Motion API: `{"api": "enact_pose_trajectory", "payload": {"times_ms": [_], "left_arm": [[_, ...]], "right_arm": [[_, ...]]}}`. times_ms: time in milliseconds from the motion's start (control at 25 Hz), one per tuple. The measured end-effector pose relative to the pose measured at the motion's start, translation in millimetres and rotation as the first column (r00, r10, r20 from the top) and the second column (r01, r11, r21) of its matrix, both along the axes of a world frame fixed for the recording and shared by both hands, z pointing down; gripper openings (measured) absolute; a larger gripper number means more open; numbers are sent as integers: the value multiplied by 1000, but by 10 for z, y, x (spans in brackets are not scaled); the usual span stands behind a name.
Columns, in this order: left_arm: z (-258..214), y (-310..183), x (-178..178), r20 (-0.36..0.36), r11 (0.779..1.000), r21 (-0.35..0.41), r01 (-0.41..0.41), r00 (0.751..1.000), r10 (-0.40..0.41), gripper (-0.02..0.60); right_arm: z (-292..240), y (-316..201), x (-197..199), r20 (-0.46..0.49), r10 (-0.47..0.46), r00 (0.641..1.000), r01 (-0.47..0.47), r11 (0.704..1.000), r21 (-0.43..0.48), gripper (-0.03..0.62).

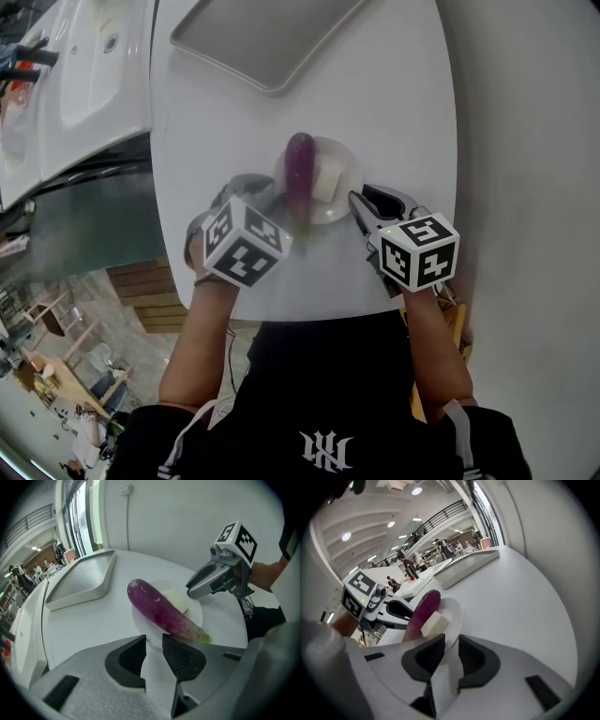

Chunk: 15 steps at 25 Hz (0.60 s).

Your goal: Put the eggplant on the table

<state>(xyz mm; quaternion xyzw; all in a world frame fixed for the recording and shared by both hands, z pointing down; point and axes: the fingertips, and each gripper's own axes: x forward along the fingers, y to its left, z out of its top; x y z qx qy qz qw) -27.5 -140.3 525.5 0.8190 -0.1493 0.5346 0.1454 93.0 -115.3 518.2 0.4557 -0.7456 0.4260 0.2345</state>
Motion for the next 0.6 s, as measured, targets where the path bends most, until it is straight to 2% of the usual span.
{"api": "enact_pose_trajectory", "payload": {"times_ms": [160, 320, 480, 600], "left_arm": [[-16, -7, 18, 5, 1000, 11, -11, 1000, 11, 100], [-35, -7, 36, 8, 1000, 20, -23, 1000, 23, 100], [-56, 0, 74, 0, 999, 27, -29, 1000, 29, 100], [-51, -14, 69, -4, 999, 28, -28, 1000, 28, 100]], "right_arm": [[-10, -32, 18, -126, -61, 990, 66, 997, 37, 84], [-7, -63, 32, -186, -85, 979, 95, 994, 49, 89], [-4, -62, 43, -307, -140, 941, 168, 983, 67, 74], [9, -73, 39, -305, -145, 941, 177, 981, 80, 74]]}}
